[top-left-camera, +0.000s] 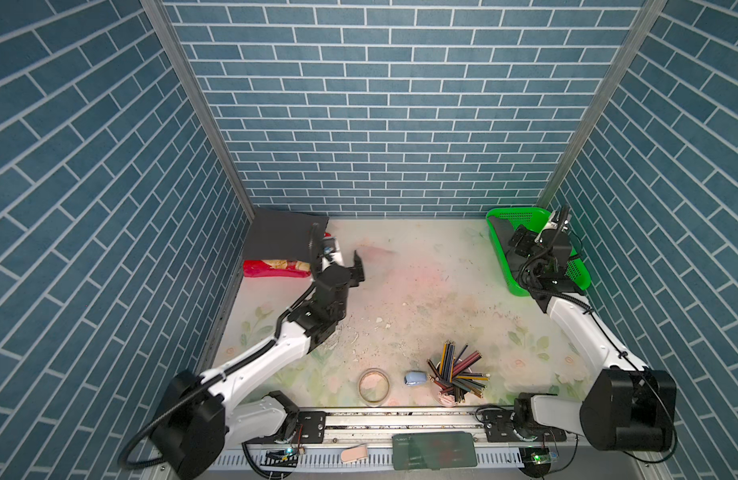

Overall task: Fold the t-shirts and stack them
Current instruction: 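Grasp the grey t-shirt in the basket with the right gripper while the left advances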

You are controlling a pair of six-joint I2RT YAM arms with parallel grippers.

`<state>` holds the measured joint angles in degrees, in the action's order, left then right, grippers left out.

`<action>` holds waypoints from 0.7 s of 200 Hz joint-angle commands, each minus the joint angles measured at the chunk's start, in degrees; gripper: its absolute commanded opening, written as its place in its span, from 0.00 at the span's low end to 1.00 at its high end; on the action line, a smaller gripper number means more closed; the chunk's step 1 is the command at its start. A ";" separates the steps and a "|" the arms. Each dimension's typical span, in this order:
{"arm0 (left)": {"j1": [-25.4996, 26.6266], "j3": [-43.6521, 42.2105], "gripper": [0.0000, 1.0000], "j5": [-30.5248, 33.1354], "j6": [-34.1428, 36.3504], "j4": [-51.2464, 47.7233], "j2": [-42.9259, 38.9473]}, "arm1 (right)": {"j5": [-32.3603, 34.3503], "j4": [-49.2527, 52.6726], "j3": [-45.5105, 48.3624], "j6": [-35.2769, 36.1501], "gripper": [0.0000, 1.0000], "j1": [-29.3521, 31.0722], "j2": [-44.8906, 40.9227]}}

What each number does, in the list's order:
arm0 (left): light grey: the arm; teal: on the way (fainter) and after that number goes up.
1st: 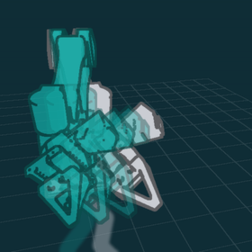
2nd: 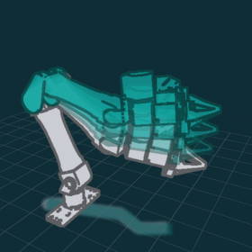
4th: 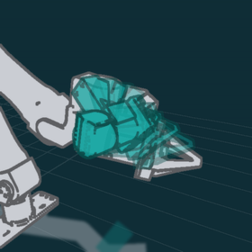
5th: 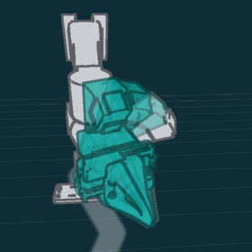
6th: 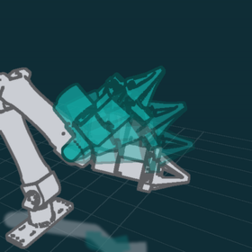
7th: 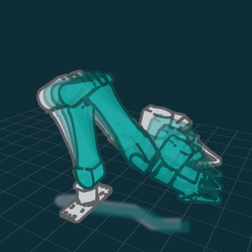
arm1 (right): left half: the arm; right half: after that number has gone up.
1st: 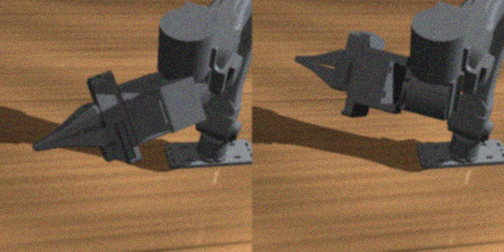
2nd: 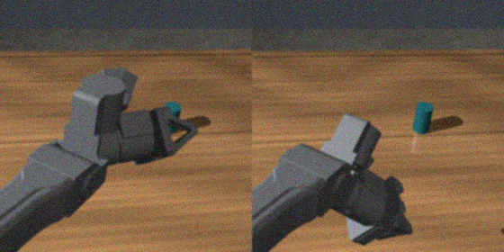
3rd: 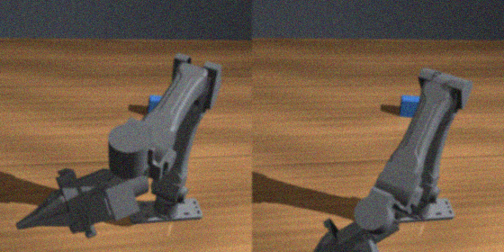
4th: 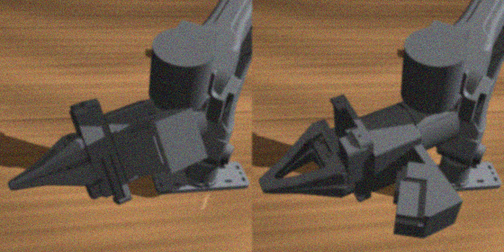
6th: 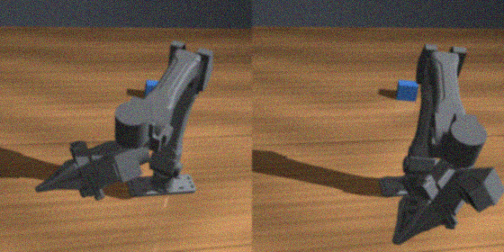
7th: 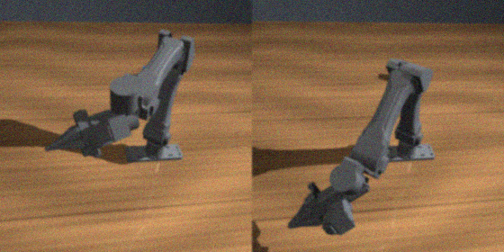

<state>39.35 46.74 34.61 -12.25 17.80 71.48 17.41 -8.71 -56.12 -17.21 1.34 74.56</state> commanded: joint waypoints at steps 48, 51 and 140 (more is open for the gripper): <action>13.83 29.22 0.89 -3.86 20.25 -1.36 27.04 | -16.83 33.29 -30.84 -6.24 0.94 -13.24 32.00; 14.04 29.66 0.89 -4.29 20.25 -1.35 27.72 | -17.11 34.81 -32.72 -6.18 0.94 -13.38 33.62; 17.05 36.56 0.89 -6.39 16.55 -3.22 37.19 | -21.72 35.99 -32.19 -4.16 0.61 -13.65 45.87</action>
<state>56.29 82.76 28.08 5.58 15.20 108.31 -3.22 26.92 -89.62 -21.58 -12.32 119.17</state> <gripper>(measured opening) 0.887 0.682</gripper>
